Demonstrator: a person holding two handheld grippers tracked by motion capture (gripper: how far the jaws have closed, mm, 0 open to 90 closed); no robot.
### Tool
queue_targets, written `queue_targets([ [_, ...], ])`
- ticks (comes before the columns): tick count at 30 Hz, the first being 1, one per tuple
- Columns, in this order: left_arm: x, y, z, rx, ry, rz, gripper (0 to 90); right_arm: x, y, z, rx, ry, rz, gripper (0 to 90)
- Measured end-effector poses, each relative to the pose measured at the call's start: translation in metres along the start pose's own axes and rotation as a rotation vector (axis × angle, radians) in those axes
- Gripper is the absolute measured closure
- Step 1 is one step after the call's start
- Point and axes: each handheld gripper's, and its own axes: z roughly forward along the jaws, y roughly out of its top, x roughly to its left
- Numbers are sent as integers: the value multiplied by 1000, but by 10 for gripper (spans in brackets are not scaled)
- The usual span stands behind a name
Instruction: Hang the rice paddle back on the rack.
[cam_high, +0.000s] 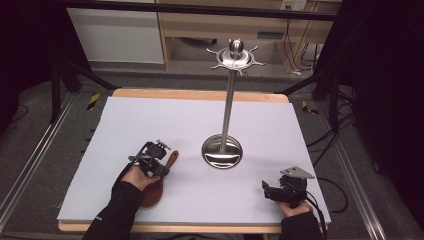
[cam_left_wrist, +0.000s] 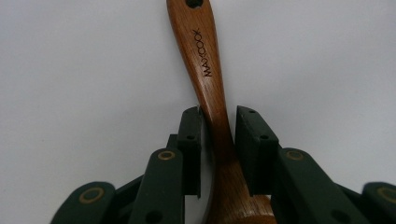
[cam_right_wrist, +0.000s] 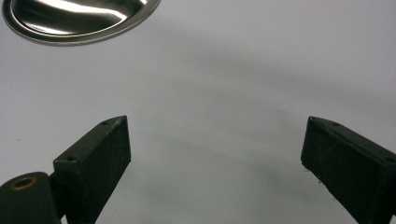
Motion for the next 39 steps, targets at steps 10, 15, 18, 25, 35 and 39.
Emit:
queue_targets([
  [10, -4, 2, 2, 17, 25, -6, 712, 0, 0, 0, 2, 1, 2, 86],
  [15, -5, 5, 3, 32, 35, -19, 719, 0, 0, 0, 2, 1, 3, 86],
  [18, -4, 5, 2, 36, 35, -23, 730, 0, 0, 0, 6, 4, 5, 85],
  [25, 0, 5, 2, 36, 18, -20, 777, 0, 0, 0, 8, 4, 2, 85],
  [35, -1, 7, 3, 52, 14, 12, 777, 0, 0, 0, 8, 7, 4, 85],
  [39, -1, 6, 3, 46, 16, 19, 778, -1, 0, 0, 6, 6, 3, 85],
])
